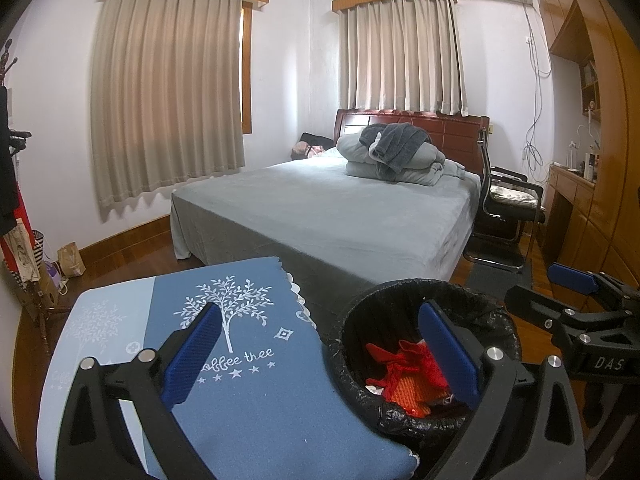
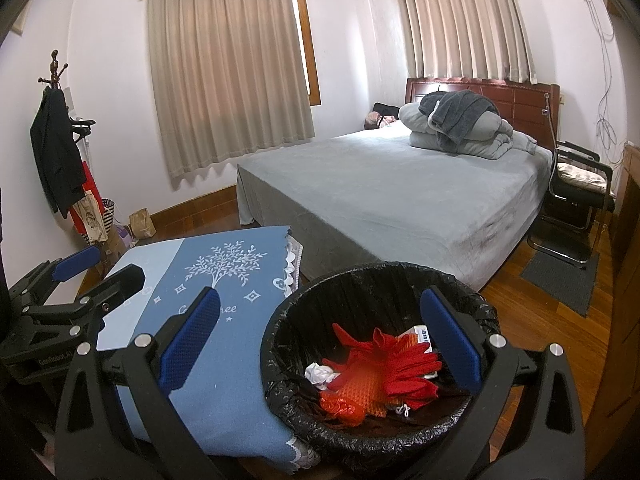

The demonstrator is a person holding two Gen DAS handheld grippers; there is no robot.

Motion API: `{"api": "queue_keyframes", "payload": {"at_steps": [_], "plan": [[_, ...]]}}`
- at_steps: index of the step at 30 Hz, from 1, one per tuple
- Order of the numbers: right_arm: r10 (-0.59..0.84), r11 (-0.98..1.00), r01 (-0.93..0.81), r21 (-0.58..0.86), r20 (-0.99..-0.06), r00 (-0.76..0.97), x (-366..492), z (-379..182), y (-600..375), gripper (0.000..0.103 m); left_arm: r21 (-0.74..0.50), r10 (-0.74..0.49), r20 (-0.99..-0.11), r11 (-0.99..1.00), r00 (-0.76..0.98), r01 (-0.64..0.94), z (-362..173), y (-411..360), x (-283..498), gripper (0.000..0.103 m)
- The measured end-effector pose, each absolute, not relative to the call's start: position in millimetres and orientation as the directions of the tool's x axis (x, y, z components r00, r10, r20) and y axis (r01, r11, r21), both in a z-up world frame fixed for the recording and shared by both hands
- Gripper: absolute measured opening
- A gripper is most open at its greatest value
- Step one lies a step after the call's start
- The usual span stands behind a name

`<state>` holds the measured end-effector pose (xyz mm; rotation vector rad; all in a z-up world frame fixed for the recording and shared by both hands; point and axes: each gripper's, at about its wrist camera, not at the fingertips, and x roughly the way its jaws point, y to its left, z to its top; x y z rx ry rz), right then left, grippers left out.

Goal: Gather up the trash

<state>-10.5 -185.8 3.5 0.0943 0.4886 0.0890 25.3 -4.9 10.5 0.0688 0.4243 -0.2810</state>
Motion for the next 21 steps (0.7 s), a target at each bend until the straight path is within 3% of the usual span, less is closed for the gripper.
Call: {"api": "queue_keyframes", "payload": {"at_steps": [21], "plan": [[0.109, 0.992, -0.064, 0.111, -0.469, 0.876, -11.3, 2.4, -183.4, 0.097, 0.003, -0.256, -0.421, 0.959, 0.87, 0.283, 9.4, -5.5, 24.1, 0.097]]}}
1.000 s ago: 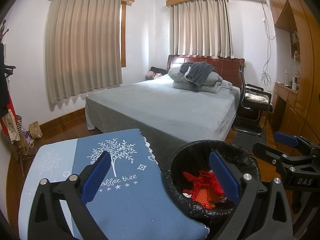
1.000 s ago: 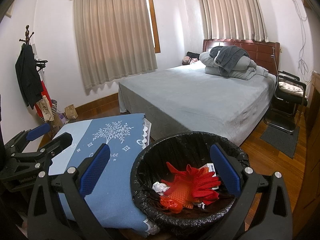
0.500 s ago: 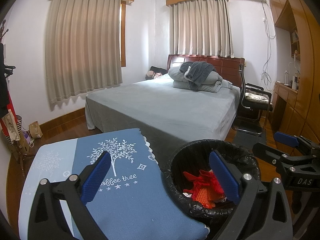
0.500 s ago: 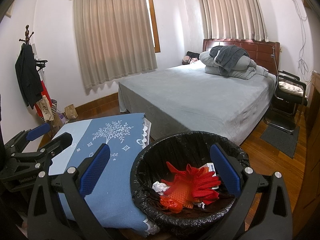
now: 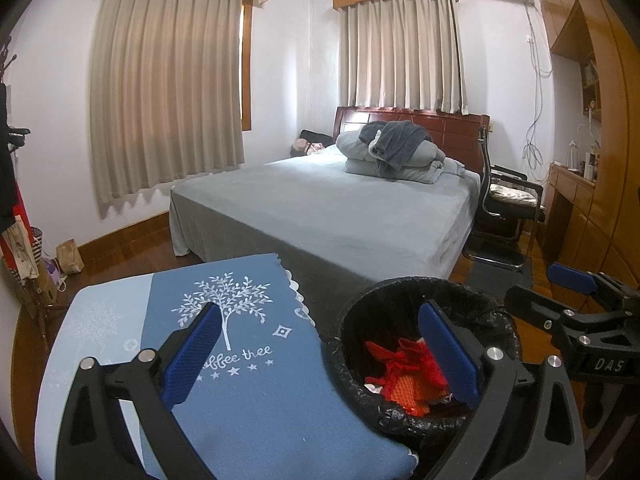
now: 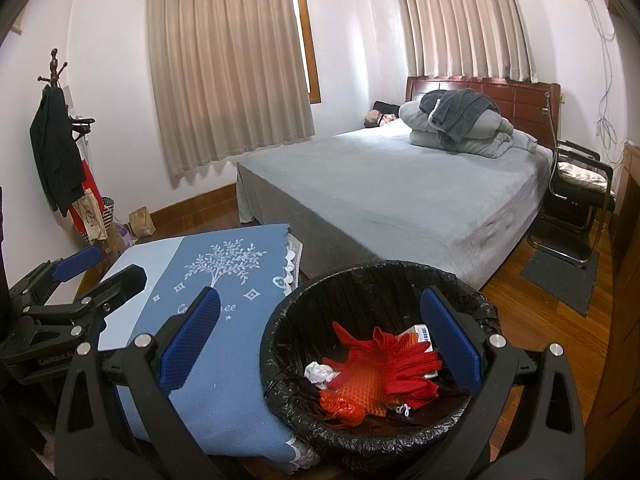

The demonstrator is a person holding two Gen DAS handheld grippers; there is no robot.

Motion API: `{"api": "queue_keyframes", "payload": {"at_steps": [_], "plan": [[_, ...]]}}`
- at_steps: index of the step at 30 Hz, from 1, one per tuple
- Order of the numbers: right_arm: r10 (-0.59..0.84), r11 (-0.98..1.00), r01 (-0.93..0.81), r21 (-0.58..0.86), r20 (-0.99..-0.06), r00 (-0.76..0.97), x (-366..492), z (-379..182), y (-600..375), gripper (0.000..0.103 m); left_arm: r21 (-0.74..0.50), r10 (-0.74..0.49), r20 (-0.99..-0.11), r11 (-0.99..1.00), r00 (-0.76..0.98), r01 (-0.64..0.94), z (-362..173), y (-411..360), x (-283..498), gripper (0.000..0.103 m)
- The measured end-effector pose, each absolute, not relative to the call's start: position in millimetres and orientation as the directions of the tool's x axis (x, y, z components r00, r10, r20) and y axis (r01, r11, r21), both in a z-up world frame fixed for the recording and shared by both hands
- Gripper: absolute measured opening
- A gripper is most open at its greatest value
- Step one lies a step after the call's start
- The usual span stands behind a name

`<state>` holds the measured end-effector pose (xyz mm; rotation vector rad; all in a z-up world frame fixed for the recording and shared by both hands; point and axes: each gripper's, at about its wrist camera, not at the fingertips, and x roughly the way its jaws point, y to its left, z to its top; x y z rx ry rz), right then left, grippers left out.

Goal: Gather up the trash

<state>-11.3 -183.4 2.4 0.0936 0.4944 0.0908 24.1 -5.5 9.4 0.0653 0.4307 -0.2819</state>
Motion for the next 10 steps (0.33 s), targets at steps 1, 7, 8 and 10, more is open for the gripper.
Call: {"api": "queue_keyframes", "payload": {"at_steps": [1, 7, 8, 10], "plan": [[0.109, 0.992, -0.064, 0.112, -0.469, 0.877, -11.1, 2.6, -183.6, 0.097, 0.004, -0.255, -0.421, 0.959, 0.871, 0.283, 7.5, -5.3, 24.3, 0.097], [0.109, 0.992, -0.063, 0.112, -0.469, 0.877, -11.0, 3.2, -183.5, 0.097, 0.004, -0.255, -0.42, 0.959, 0.871, 0.283, 8.2, -5.2, 24.6, 0.097], [0.11, 0.992, -0.064, 0.112, -0.469, 0.876, -11.6, 3.2, -182.9, 0.097, 0.004, -0.255, -0.421, 0.959, 0.87, 0.283, 8.3, -5.2, 24.7, 0.097], [0.11, 0.992, -0.064, 0.113, -0.469, 0.877, -11.4, 3.5, -183.1, 0.097, 0.004, -0.255, -0.422, 0.959, 0.87, 0.283, 8.4, -5.2, 24.1, 0.097]]}}
